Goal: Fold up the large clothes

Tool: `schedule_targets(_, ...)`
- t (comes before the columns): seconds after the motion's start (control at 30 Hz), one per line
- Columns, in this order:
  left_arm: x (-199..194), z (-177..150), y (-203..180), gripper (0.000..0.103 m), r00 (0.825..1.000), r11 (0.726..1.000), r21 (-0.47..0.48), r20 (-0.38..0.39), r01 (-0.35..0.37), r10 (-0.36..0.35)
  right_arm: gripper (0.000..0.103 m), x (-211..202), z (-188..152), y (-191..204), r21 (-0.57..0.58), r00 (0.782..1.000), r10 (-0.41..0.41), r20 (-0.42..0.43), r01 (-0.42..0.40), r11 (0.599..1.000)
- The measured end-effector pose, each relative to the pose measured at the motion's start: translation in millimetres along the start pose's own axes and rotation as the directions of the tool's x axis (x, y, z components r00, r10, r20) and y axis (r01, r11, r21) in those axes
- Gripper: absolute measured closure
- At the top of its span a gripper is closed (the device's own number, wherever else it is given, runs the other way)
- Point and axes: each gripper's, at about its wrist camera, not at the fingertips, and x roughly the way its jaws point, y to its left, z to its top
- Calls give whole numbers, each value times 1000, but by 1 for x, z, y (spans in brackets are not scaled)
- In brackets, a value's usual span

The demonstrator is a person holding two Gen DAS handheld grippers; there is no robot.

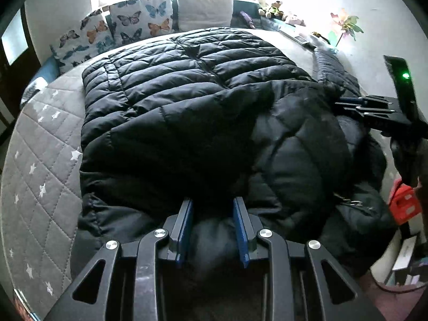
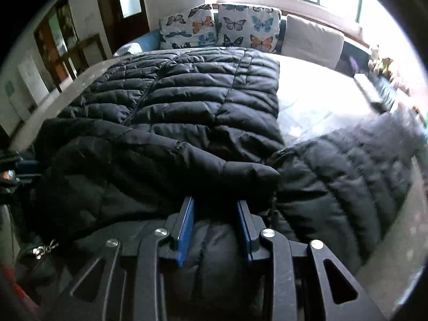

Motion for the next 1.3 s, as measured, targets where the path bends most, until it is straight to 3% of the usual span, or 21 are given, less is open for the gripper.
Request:
schedule_targets(0.1,-9,7,-4,72,1000,1000,-3,5,28,-28,67,-29,1,17,-53,997,55,52,-52,997)
schedule_targets(0.2,-14,14,-17,72,999,999,19,14,45,-45,67,-33,-7,31,-96,993,112,33,-108,989)
schedule_targets(0.37,0,17,-39,72,997,995,57,-13,77,-76,67,0,-36,19,-53,994,96,-41,-99,994)
schedule_targets(0.57,17,15,-59,72,995,991,95,-48,97,-93,67,-14,-28,15,-34,992,121,-25,-122,992)
schedule_targets(0.7,23,18,-68,72,993,989,105,-61,102,-96,67,-29,-19,12,-23,992,120,43,-119,993)
schedule_targets(0.83,23,28,-74,72,991,988,99,-76,118,-111,66,6,-30,4,8,992,122,-36,-122,993)
schedule_targets(0.93,9,42,-79,72,987,984,92,-56,153,-148,66,-10,-29,-2,14,989,148,6,-148,989)
schedule_targets(1.07,-4,69,-87,72,990,985,104,0,141,-142,61,-43,-20,-33,82,984,161,76,-167,982)
schedule_targets(1.17,6,90,-96,72,989,985,94,9,145,-147,49,-60,-14,-82,180,990,72,118,-93,979)
schedule_targets(1.3,39,106,-113,72,988,985,84,-41,153,-150,48,-61,-17,-157,346,994,-34,107,-5,938)
